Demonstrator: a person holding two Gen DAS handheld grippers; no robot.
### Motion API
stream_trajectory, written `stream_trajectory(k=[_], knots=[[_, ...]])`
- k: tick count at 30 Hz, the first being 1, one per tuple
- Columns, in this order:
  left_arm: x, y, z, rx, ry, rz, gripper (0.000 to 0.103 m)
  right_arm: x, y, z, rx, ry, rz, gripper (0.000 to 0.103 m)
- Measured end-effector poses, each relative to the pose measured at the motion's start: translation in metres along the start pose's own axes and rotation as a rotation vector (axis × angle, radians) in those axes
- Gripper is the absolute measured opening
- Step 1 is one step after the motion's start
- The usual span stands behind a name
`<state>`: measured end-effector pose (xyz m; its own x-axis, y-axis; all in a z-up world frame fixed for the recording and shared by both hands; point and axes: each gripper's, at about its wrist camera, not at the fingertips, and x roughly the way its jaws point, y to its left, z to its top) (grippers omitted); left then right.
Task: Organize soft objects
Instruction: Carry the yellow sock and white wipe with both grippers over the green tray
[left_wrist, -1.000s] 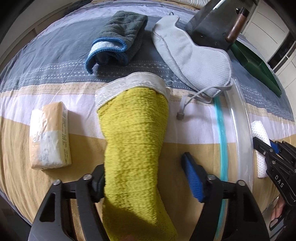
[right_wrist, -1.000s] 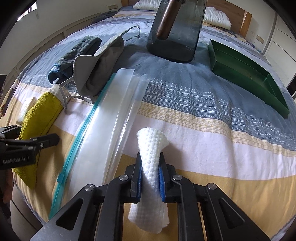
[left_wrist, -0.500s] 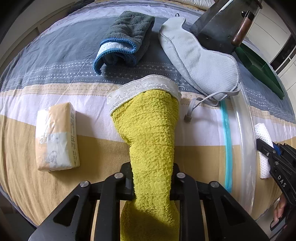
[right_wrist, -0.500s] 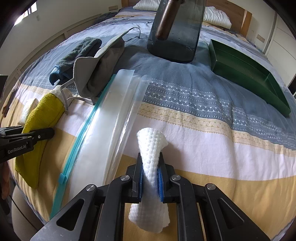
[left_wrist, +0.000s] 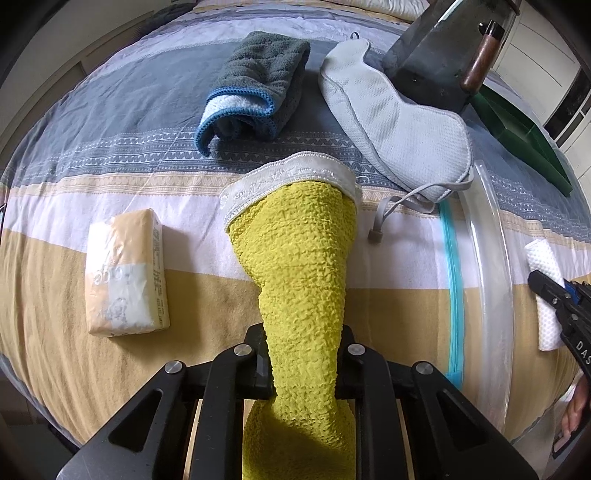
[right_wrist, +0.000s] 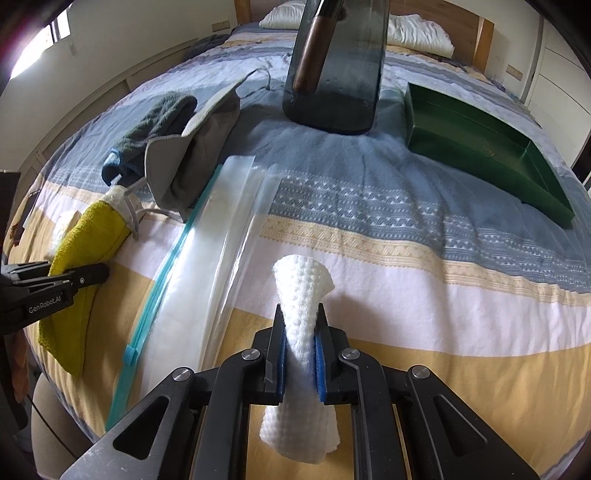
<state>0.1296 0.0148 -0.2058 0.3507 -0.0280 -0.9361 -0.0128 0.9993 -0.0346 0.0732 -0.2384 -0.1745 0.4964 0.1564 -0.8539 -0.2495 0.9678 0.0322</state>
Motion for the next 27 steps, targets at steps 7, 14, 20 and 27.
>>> stream_trajectory(k=[7, 14, 20, 27], knots=[[-0.027, -0.006, -0.005, 0.014, -0.048, 0.017, 0.014, -0.030, 0.000, 0.007, -0.005, -0.053, -0.002, 0.011], [-0.050, -0.012, -0.005, 0.018, -0.084, 0.022, 0.014, -0.060, 0.001, 0.011, -0.017, -0.098, 0.003, 0.011], [-0.061, -0.017, -0.008, 0.033, -0.103, 0.028, 0.014, -0.078, 0.004, 0.012, -0.012, -0.120, -0.009, 0.011], [-0.084, -0.032, -0.005, 0.063, -0.137, 0.023, 0.014, -0.099, 0.006, 0.013, -0.015, -0.143, -0.030, 0.011]])
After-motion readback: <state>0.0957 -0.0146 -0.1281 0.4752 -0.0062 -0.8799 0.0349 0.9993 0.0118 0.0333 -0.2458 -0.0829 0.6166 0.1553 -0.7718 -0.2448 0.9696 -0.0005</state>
